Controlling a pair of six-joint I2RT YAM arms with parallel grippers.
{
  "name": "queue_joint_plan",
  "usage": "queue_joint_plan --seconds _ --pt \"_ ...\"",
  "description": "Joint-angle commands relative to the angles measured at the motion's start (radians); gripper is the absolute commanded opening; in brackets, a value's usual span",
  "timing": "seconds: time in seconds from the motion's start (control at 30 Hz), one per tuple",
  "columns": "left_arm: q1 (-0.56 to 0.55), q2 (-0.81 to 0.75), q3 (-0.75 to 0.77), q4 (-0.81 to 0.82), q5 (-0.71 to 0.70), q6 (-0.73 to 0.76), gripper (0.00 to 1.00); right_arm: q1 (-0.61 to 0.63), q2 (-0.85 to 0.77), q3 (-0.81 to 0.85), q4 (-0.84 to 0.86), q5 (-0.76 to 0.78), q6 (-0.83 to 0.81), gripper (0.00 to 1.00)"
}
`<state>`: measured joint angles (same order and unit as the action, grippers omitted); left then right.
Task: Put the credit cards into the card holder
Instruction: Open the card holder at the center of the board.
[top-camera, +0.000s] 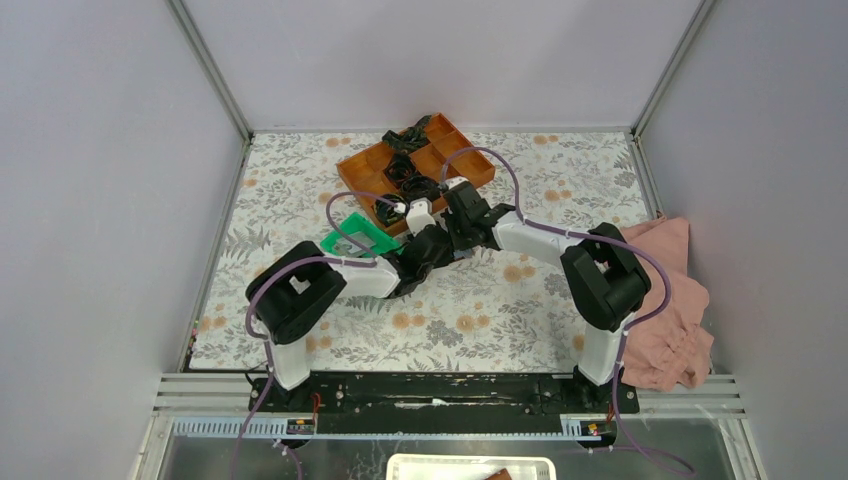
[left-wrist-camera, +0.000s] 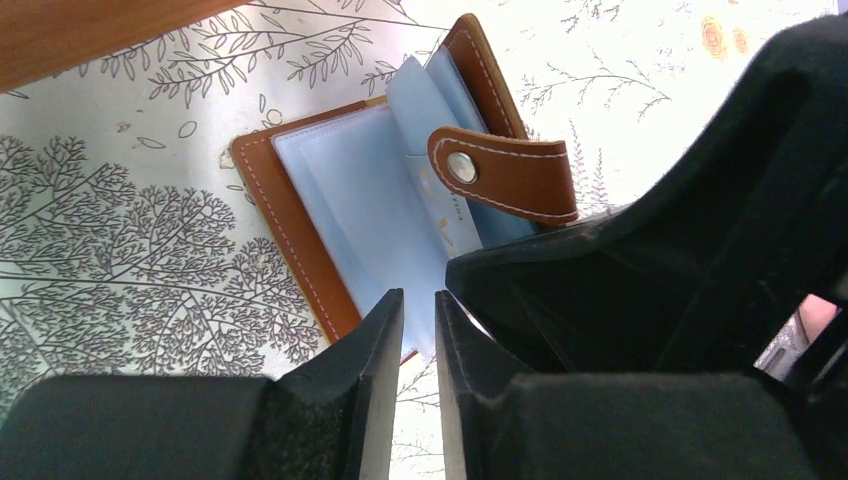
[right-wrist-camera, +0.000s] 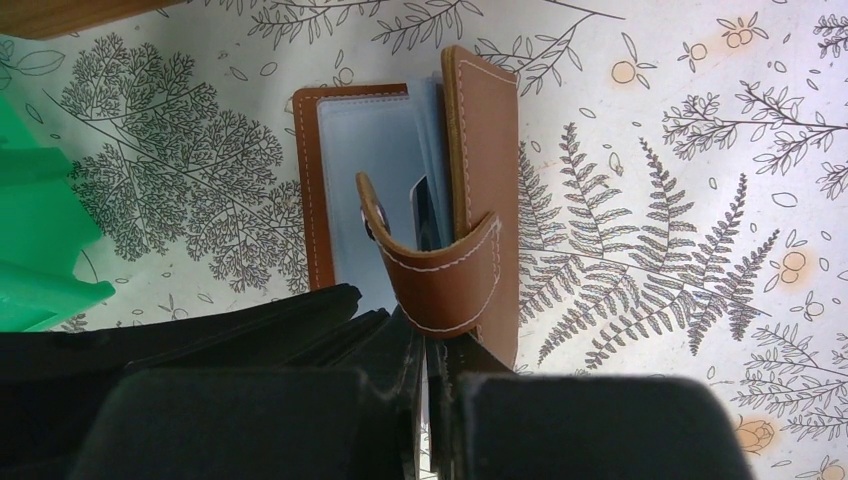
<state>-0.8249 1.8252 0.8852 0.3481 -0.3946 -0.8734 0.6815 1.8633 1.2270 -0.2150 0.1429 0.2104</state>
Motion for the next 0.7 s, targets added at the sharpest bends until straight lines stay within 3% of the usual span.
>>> queue_joint_plan --seconds 0.0,0.33,0.67 --pt "-0.005 0.033 -0.009 0.117 -0.034 -0.038 0.24 -0.003 0.004 -0.026 -0.016 -0.121 0.045 0.0" --pt "-0.003 0.099 -0.025 0.189 -0.025 -0.085 0.21 -0.02 0.0 -0.033 -0.018 -0.166 0.044 0.0" --pt "0.002 0.114 -0.016 0.1 -0.057 -0.099 0.2 -0.054 -0.035 -0.039 -0.013 -0.206 0.05 0.0"
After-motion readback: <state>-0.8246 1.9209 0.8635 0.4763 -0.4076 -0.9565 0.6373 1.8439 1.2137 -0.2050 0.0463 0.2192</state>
